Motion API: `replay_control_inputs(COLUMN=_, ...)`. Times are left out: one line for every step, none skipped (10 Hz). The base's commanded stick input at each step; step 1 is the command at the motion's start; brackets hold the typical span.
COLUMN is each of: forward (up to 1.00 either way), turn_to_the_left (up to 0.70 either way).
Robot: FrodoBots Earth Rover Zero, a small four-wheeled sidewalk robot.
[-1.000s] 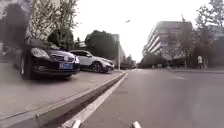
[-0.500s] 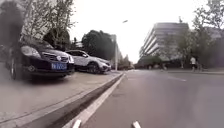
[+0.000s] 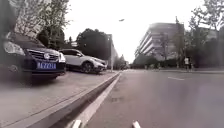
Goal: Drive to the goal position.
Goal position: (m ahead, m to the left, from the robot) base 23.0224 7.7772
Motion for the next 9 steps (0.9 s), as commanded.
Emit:
replay_control_inputs(forward=0.7, turn_to_the_left=-0.12)
replay_control_inputs(forward=0.7, turn_to_the_left=-0.12)
replay_control_inputs(forward=0.7, turn_to_the_left=-0.12)
replay_control_inputs(forward=0.7, turn_to_the_left=-0.12)
replay_control_inputs(forward=0.7, turn_to_the_left=-0.12)
replay_control_inputs(forward=0.7, turn_to_the_left=-0.12)
replay_control_inputs(forward=0.7, turn_to_the_left=-0.12)
replay_control_inputs(forward=0.7, turn_to_the_left=-0.12)
replay_control_inputs(forward=0.7, turn_to_the_left=-0.12)
